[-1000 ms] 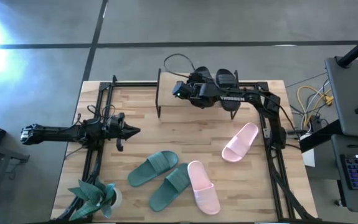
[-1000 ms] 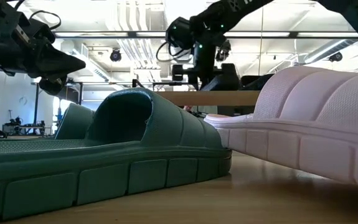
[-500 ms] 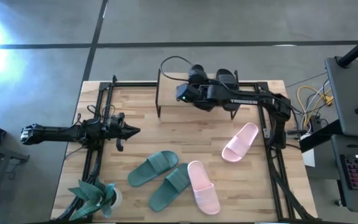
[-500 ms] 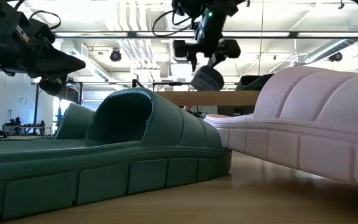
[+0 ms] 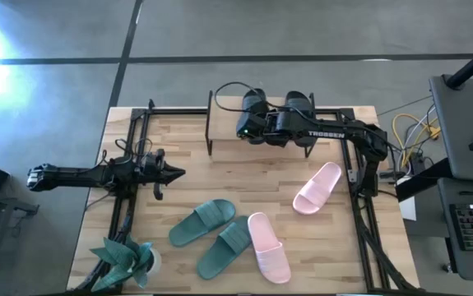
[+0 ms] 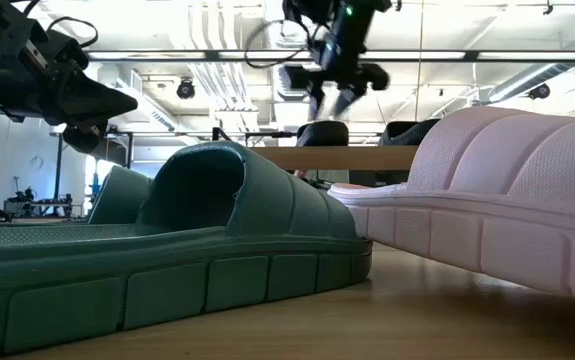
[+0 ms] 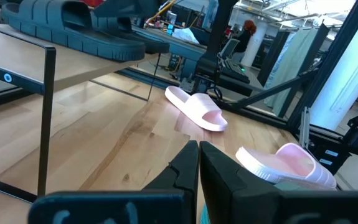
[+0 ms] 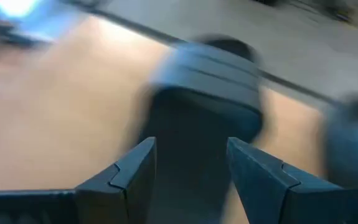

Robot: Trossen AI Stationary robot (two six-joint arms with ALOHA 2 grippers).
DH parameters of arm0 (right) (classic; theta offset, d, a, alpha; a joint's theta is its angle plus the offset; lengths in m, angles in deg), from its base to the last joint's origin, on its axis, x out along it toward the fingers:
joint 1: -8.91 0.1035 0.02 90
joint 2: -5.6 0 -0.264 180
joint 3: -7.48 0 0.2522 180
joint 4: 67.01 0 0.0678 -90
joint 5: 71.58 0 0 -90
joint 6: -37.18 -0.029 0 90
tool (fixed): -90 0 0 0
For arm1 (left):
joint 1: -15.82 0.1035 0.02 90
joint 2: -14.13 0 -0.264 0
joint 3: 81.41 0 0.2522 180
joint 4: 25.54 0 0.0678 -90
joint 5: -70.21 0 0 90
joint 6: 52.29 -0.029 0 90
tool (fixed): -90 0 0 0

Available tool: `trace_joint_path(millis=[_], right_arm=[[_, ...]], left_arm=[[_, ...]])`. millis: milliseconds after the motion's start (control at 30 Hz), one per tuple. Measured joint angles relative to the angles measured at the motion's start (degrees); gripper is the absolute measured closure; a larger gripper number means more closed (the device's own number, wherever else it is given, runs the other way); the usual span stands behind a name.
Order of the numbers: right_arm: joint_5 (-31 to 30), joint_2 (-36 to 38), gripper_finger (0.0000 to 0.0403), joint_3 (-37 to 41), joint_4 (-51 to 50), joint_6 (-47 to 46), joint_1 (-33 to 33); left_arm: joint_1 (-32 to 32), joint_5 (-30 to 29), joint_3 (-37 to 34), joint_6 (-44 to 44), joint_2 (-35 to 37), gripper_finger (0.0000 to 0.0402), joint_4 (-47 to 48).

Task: Pick and place slides into the shelf
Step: Put the black slipper onto the shelf

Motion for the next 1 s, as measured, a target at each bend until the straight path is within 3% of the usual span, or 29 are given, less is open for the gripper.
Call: trace_joint_path(millis=[133,200,467,700,1000], right_arm=[[9.8,-0.5,0.0236,-4.7,8.5,14.4,0.7],[11.2,-1.8,0.0259,-7.8,10.0,17.0,0.6],[17.5,-12.7,0.0383,-24.0,0.5,22.0,-5.3],[24.3,-24.5,0.0390,-37.6,-9.0,20.3,-8.7],[22.5,-25.9,0.0390,-35.9,-9.3,18.8,-9.7]], left_arm=[[0.0,0.0,0.0,0.0,0.0,0.0402,0.0],[0.0,0.0,0.0,0.0,0.0,0.0402,0.0],[0.0,0.0,0.0,0.0,0.0,0.0402,0.0],[0.0,0.0,0.0,0.0,0.0,0.0402,0.0],[0.0,0.0,0.0,0.0,-0.1,0.0402,0.0]])
